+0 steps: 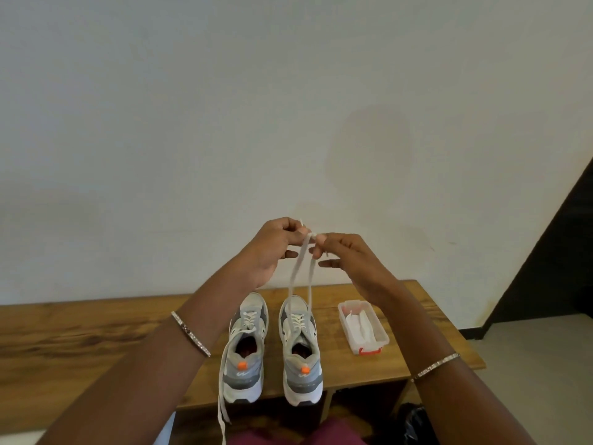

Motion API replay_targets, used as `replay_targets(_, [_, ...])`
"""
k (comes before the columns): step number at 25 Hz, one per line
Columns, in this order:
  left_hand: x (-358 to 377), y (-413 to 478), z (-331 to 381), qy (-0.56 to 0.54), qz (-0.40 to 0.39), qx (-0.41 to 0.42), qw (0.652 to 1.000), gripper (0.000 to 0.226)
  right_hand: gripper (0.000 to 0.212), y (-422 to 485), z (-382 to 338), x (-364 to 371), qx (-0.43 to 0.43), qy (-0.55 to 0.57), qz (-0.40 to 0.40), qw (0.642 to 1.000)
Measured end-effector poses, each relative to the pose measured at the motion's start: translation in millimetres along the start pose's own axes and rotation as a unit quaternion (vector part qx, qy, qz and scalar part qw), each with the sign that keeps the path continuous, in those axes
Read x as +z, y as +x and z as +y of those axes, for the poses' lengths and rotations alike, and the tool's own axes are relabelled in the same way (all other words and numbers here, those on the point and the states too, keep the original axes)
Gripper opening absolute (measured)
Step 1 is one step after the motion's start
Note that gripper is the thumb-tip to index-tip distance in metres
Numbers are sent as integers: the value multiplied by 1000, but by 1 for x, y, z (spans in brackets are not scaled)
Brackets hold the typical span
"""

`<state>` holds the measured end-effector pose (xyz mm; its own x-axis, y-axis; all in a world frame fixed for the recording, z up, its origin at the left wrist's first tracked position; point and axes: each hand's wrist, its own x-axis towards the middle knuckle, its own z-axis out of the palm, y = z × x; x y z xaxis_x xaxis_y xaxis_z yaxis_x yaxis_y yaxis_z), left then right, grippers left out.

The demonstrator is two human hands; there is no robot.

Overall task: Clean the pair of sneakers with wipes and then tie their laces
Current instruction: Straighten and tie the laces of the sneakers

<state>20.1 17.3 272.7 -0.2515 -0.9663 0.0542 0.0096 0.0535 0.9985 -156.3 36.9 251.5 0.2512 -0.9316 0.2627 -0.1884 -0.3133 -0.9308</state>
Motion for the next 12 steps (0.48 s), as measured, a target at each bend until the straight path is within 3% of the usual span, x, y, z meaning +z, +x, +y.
replay_targets(2, [-5,5,-8,-127,-15,-21,992,18,38,4,7,2,10,102,43,994])
replay_targets(4, [-15,7,-27,-269,9,-44,962,22,34,5,24,-2,50,294,107,948])
replay_targets(7, [-45,8,-74,-419,136,-74,895,30,33,-2,68,-31,128,590,232,763])
replay_targets(8, [-60,7,-92,-362,179,-74,912,31,31,-7,83,-45,156,589,290,738])
replay_targets(9, [-75,5,-108,-222,210,-67,950,29,29,-14,98,-61,191,511,345,764])
replay_targets(10, [-91,4,-121,-24,218,-48,975,25,27,-20,108,-75,227,342,384,827])
replay_targets(11, [-104,4,-130,180,189,-14,965,20,27,-26,119,-87,238,112,387,884])
replay_targets(12, [-112,5,-135,349,126,17,928,13,29,-31,126,-96,210,-118,330,913])
